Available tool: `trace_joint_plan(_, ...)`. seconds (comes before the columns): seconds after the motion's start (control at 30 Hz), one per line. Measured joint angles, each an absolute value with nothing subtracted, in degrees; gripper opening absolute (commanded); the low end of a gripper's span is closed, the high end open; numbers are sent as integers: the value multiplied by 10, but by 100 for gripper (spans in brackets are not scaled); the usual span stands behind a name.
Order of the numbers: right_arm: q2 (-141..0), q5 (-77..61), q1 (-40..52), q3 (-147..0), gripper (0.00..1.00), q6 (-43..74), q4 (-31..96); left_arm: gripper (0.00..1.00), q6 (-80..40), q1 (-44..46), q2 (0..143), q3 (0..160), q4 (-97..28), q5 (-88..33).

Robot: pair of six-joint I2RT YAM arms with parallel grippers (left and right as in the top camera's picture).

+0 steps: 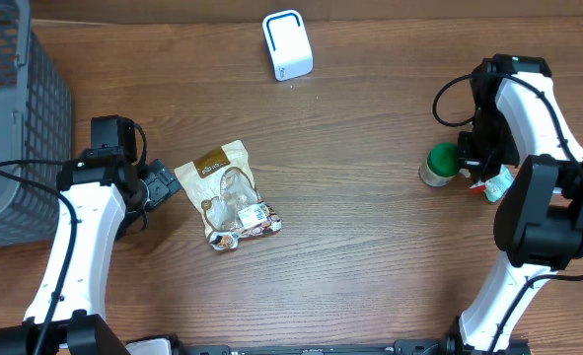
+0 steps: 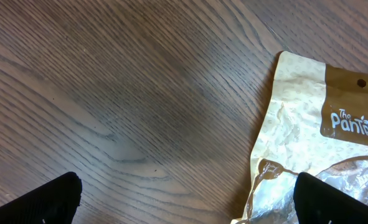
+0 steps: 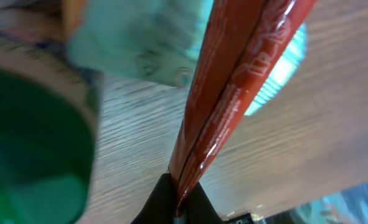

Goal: Scan the item barcode
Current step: 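Carry the red stick right beside the jar and release it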

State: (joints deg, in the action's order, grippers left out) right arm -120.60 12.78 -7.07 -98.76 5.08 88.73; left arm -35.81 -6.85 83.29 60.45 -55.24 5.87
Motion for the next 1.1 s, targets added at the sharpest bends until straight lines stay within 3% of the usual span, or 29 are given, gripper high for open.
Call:
trace_joint_plan(0.27, -1206, 77, -62, -988, 13, -15, 881, 100, -358, -69, 833, 604, -552, 59)
trace_joint_plan(0.37, -1206, 73, -60, -988, 27, -18, 881, 100, -358, -69, 833, 604, -552, 59)
trace_joint_plan(0.53, -1205, 64, -60, -988, 40, -26, 881, 100, -358, -69, 833, 604, -552, 59)
trace_joint_plan(0.93, -1204, 122, -60, -1023, 43, 28, 903, 100, -358, -69, 833, 604, -553, 58)
trace_joint_plan(1.1, -1182, 74, -57, -1079, 43, 47, 895, 100, -358, -69, 833, 604, -552, 59)
